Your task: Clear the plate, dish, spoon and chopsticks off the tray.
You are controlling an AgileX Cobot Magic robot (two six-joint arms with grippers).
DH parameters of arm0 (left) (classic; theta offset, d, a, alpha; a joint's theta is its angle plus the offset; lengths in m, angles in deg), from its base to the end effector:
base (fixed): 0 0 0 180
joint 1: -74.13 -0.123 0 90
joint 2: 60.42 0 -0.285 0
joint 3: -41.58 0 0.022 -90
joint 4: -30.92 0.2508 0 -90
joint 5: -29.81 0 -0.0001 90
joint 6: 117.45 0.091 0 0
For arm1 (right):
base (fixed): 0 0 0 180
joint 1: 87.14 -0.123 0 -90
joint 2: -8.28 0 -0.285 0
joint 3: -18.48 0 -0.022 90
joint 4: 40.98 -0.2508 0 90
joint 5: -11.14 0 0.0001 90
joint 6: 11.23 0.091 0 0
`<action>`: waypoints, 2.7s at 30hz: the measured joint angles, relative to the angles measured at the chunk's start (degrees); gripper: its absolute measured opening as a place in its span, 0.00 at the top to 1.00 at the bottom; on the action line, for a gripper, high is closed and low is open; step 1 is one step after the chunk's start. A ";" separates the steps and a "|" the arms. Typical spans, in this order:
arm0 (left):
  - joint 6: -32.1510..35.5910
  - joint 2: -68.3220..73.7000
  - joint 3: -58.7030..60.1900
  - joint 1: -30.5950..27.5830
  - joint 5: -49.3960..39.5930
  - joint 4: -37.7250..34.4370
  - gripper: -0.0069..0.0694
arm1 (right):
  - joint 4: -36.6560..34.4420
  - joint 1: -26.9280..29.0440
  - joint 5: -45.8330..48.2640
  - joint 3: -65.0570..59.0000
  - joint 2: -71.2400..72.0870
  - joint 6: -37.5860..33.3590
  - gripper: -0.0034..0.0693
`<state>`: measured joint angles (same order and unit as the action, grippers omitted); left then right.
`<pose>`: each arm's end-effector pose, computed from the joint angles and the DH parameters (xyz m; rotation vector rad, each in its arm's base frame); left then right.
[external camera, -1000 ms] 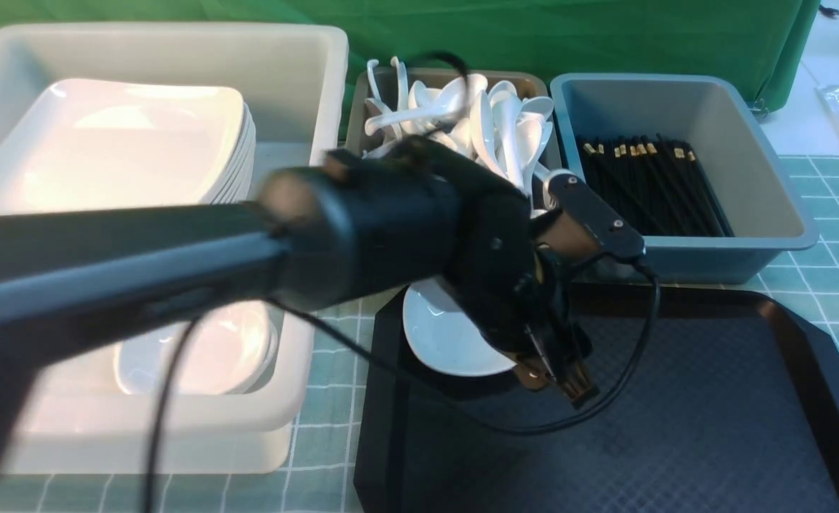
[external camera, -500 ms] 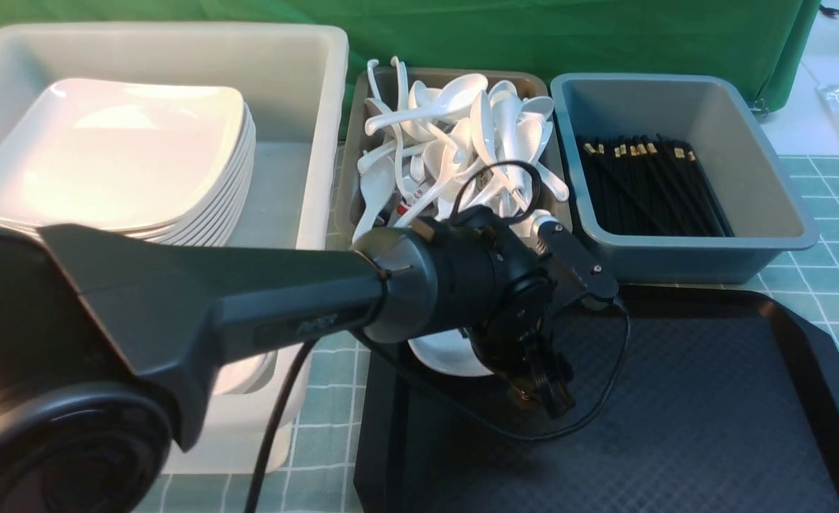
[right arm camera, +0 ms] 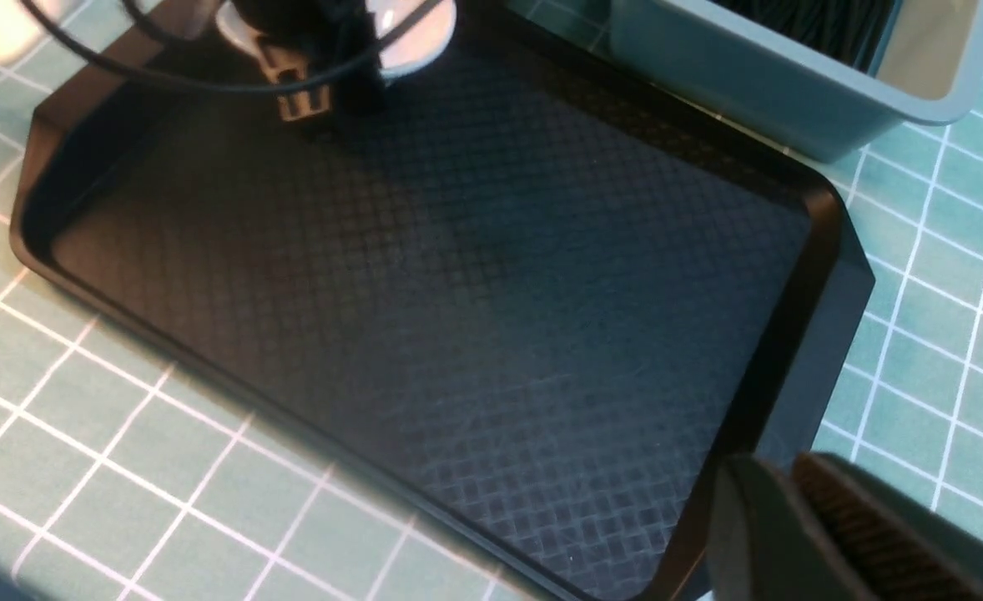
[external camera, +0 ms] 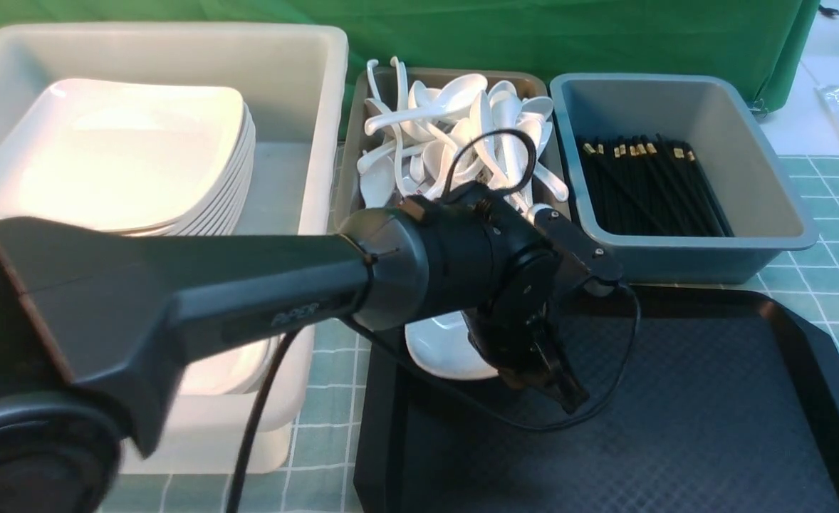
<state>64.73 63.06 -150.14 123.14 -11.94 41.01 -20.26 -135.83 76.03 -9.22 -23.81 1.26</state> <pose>0.2961 -0.3245 0.2075 1.2722 2.3360 -0.0674 0.0459 0.0080 0.3724 -0.6406 2.0225 0.1893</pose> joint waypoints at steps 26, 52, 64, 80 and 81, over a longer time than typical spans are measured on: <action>18.99 -49.93 29.87 -14.24 -6.59 9.73 0.88 | -3.99 0.00 -18.67 0.00 0.00 1.98 0.83; 28.52 -34.84 35.12 -27.40 2.40 2.45 0.43 | -5.62 0.00 -16.60 0.00 0.00 1.98 0.83; 27.23 -57.31 35.12 -27.40 2.21 -12.20 0.19 | -5.80 0.00 -16.44 0.00 0.00 1.98 0.83; 29.08 -97.73 58.82 -27.40 21.60 -36.84 0.90 | -5.94 0.00 -12.95 0.00 0.00 3.53 0.83; 29.37 -99.25 61.23 -27.40 24.85 -38.17 0.90 | -5.94 0.00 -12.91 0.00 0.00 3.59 0.83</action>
<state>94.10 -36.19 -88.90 95.75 12.91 2.84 -26.20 -135.83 63.13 -9.22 -23.81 4.86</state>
